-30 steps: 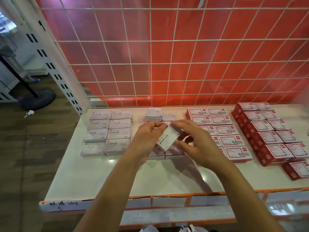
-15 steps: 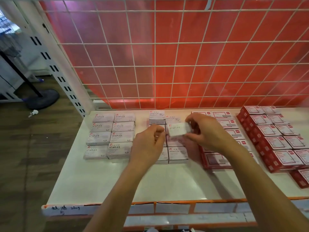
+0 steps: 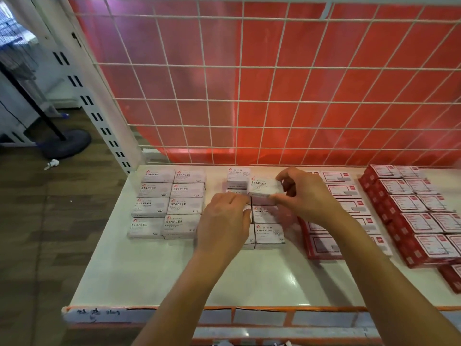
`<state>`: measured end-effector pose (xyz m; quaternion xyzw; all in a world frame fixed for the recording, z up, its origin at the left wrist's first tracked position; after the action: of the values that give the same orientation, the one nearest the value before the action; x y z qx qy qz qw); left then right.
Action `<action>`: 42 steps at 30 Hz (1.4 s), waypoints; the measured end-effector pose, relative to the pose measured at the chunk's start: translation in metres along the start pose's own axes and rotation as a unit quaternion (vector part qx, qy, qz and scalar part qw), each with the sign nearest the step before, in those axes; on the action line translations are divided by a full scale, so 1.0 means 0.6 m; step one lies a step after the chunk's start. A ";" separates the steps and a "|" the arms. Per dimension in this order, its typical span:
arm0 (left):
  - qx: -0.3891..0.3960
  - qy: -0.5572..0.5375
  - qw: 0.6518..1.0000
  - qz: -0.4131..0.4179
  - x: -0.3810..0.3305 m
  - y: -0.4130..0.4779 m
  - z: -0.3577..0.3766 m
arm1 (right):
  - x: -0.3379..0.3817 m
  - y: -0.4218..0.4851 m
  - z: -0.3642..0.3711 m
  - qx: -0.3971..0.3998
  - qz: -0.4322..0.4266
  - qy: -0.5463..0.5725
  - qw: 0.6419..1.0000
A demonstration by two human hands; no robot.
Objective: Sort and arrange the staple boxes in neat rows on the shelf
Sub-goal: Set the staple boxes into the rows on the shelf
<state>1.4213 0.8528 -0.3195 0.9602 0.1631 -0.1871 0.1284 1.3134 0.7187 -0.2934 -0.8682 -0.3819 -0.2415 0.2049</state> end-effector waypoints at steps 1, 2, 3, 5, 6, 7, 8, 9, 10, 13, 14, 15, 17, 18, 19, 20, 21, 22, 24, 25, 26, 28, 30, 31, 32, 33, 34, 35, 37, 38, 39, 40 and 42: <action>-0.006 -0.004 1.000 -0.012 0.003 -0.003 -0.006 | 0.010 -0.001 0.003 0.000 -0.011 0.000 1.000; -0.013 -0.010 0.999 -0.032 0.007 -0.008 -0.015 | 0.020 0.000 0.007 0.000 -0.024 0.000 1.000; -0.020 -0.018 0.998 -0.058 0.014 -0.013 -0.024 | 0.031 0.001 0.011 0.001 -0.039 -0.003 0.999; -0.040 -0.043 0.993 -0.099 0.033 -0.023 -0.045 | 0.054 0.003 0.021 0.008 -0.061 -0.014 0.998; -0.045 -0.055 0.991 -0.112 0.044 -0.027 -0.054 | 0.065 0.004 0.027 0.015 -0.067 -0.013 0.998; -0.043 -0.065 0.990 -0.118 0.057 -0.031 -0.061 | 0.076 0.005 0.034 0.022 -0.073 -0.010 0.997; -0.031 -0.071 0.990 -0.116 0.069 -0.033 -0.066 | 0.088 0.005 0.043 0.029 -0.078 -0.007 0.996; -0.013 -0.075 0.991 -0.108 0.082 -0.035 -0.071 | 0.099 0.006 0.051 0.035 -0.084 -0.007 0.996; 0.009 -0.077 0.992 -0.099 0.093 -0.039 -0.076 | 0.110 0.005 0.060 0.039 -0.091 -0.011 0.995; 0.067 -0.072 0.991 -0.090 0.121 -0.049 -0.096 | 0.138 0.005 0.086 0.048 -0.113 -0.024 0.992; 0.083 -0.068 0.990 -0.086 0.128 -0.054 -0.103 | 0.147 0.004 0.094 0.050 -0.120 -0.026 0.991; 0.100 -0.065 0.989 -0.083 0.134 -0.058 -0.111 | 0.155 0.002 0.101 0.049 -0.128 -0.027 0.990; 0.124 -0.075 0.986 -0.086 0.148 -0.070 -0.124 | 0.170 -0.002 0.115 0.048 -0.142 -0.024 0.988; 0.131 -0.083 0.984 -0.092 0.157 -0.076 -0.129 | 0.177 -0.003 0.122 0.052 -0.148 -0.021 0.987; 0.138 -0.086 0.982 -0.097 0.168 -0.083 -0.134 | 0.183 -0.004 0.131 0.057 -0.152 -0.016 0.987; 0.143 -0.085 0.981 -0.102 0.176 -0.088 -0.137 | 0.189 -0.005 0.137 0.062 -0.155 -0.011 0.986; 0.144 -0.086 0.980 -0.107 0.187 -0.095 -0.140 | 0.194 -0.007 0.146 0.066 -0.158 -0.006 0.985; 0.140 -0.087 0.980 -0.113 0.197 -0.102 -0.145 | 0.199 -0.009 0.153 0.069 -0.161 0.001 0.984; 0.127 -0.085 0.980 -0.130 0.219 -0.115 -0.156 | 0.202 -0.016 0.166 0.075 -0.168 0.014 0.983; 0.121 -0.084 0.979 -0.141 0.232 -0.121 -0.160 | 0.201 -0.020 0.172 0.078 -0.170 0.019 0.982; 0.118 -0.085 0.977 -0.153 0.244 -0.128 -0.163 | 0.199 -0.024 0.177 0.082 -0.170 0.022 0.982; 0.121 -0.093 0.973 -0.172 0.264 -0.137 -0.165 | 0.193 -0.032 0.185 0.090 -0.167 0.019 0.982; 0.125 -0.107 0.970 -0.177 0.274 -0.141 -0.165 | 0.185 -0.037 0.190 0.090 -0.167 0.013 0.982; 0.125 -0.111 0.969 -0.180 0.278 -0.142 -0.166 | 0.181 -0.039 0.192 0.089 -0.166 0.013 0.982; 0.124 -0.112 0.969 -0.184 0.282 -0.143 -0.169 | 0.179 -0.042 0.193 0.088 -0.165 0.014 0.982; 0.122 -0.109 0.968 -0.189 0.286 -0.143 -0.172 | 0.176 -0.043 0.194 0.088 -0.164 0.014 0.983; 0.121 -0.106 0.968 -0.192 0.290 -0.142 -0.174 | 0.174 -0.044 0.194 0.086 -0.163 0.015 0.983; 0.126 -0.105 0.967 -0.195 0.292 -0.141 -0.175 | 0.171 -0.046 0.194 0.084 -0.162 0.014 0.983; 0.142 -0.108 0.965 -0.191 0.292 -0.138 -0.170 | 0.167 -0.048 0.193 0.083 -0.160 0.014 0.984; 0.148 -0.111 0.965 -0.187 0.292 -0.137 -0.166 | 0.167 -0.048 0.193 0.081 -0.158 0.014 0.984; 0.148 -0.115 0.964 -0.187 0.294 -0.136 -0.162 | 0.167 -0.047 0.194 0.080 -0.157 0.012 0.984; 0.145 -0.120 0.964 -0.190 0.295 -0.136 -0.159 | 0.168 -0.046 0.194 0.078 -0.157 0.010 0.984; 0.139 -0.132 0.961 -0.200 0.299 -0.136 -0.155 | 0.170 -0.043 0.195 0.069 -0.151 -0.001 0.986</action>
<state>1.5788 1.0034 -0.3231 0.8830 0.3062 -0.3548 -0.0261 1.3849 0.8555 -0.3236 -0.7846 -0.5247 -0.2416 0.2250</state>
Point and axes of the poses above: each hand's wrist, its own y-axis towards the middle knuckle, its own z-axis out of the palm, x = y × z, the point moved 4 cm from there along y, towards the middle knuckle, and after that the axes turned 13 degrees about x, right-handed, at the moved point
